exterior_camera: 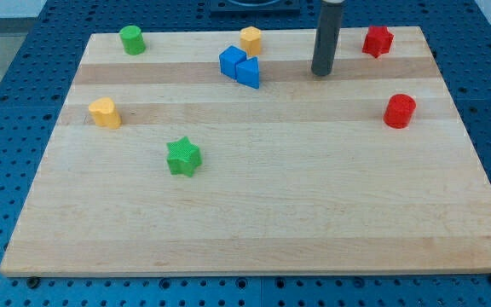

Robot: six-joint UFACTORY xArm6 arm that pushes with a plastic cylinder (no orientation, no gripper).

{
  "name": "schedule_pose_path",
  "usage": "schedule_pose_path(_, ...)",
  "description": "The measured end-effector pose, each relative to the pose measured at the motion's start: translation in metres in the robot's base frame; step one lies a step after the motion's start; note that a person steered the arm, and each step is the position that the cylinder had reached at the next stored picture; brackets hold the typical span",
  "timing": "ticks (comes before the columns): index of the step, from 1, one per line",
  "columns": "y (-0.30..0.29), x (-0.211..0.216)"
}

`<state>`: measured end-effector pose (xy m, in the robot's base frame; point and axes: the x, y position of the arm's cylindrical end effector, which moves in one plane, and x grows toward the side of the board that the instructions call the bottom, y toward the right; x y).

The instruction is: Separate the blue blocks

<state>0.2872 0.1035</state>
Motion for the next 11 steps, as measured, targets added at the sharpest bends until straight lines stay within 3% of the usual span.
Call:
schedule_pose_path(2,-0.05,-0.024)
schedule_pose_path(5,-0.14,-0.02)
schedule_pose_path(8,-0.202,0.033)
schedule_pose_path(11,-0.248,0.055)
